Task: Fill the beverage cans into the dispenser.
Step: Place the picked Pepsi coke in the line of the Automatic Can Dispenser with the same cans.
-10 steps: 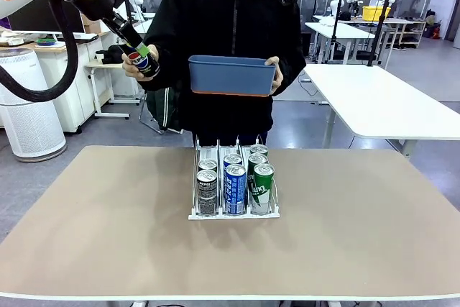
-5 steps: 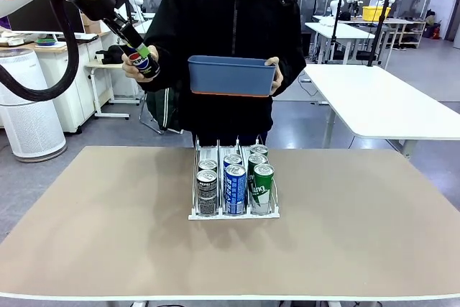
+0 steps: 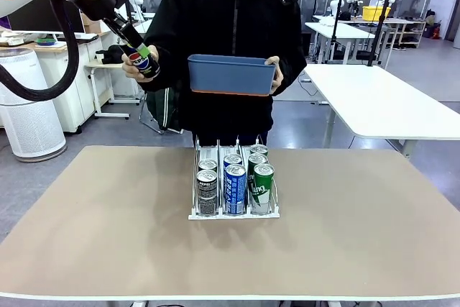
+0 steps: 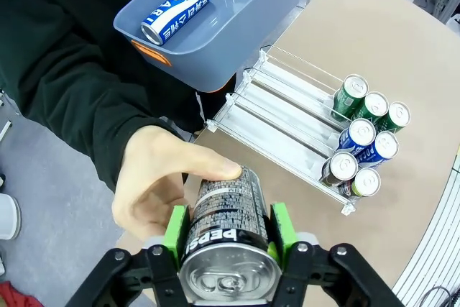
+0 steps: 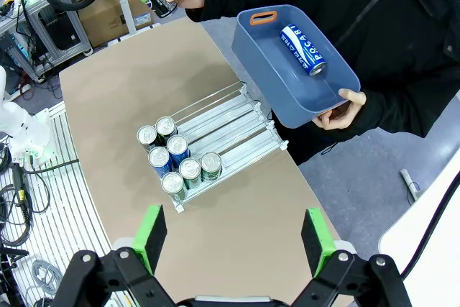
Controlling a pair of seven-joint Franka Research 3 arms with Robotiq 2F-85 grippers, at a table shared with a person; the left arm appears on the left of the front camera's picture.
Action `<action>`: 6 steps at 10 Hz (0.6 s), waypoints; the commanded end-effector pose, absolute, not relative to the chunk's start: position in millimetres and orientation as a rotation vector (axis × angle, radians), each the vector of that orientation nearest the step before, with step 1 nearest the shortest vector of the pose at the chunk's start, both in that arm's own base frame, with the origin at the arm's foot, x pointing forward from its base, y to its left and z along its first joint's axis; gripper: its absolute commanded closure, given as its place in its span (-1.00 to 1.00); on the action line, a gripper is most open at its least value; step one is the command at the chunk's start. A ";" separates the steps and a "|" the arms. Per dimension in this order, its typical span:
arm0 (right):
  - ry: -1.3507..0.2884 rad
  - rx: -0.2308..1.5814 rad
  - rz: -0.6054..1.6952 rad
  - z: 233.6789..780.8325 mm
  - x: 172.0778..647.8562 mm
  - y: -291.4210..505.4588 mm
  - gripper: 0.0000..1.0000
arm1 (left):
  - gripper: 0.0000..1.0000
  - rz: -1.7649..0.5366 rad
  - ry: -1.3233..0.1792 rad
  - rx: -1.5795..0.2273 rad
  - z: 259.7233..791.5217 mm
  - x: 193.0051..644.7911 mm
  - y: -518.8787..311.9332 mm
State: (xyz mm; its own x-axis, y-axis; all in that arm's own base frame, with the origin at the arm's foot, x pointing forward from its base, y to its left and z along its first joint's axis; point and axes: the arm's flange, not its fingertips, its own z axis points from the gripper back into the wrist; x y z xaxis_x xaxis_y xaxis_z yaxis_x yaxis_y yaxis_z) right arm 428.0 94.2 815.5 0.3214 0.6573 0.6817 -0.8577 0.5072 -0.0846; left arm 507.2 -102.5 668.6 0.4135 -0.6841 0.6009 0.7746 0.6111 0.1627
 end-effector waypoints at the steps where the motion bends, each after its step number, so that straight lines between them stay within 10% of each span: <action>1: -0.730 0.327 1.008 815.9 427.8 94.0 -1.00 | 1.00 -0.930 -0.687 -0.151 668.6 507.4 -99.2; 6: -0.730 0.327 1.008 815.9 427.8 94.0 -1.00 | 1.00 -0.930 -0.687 -0.151 668.6 507.4 -99.2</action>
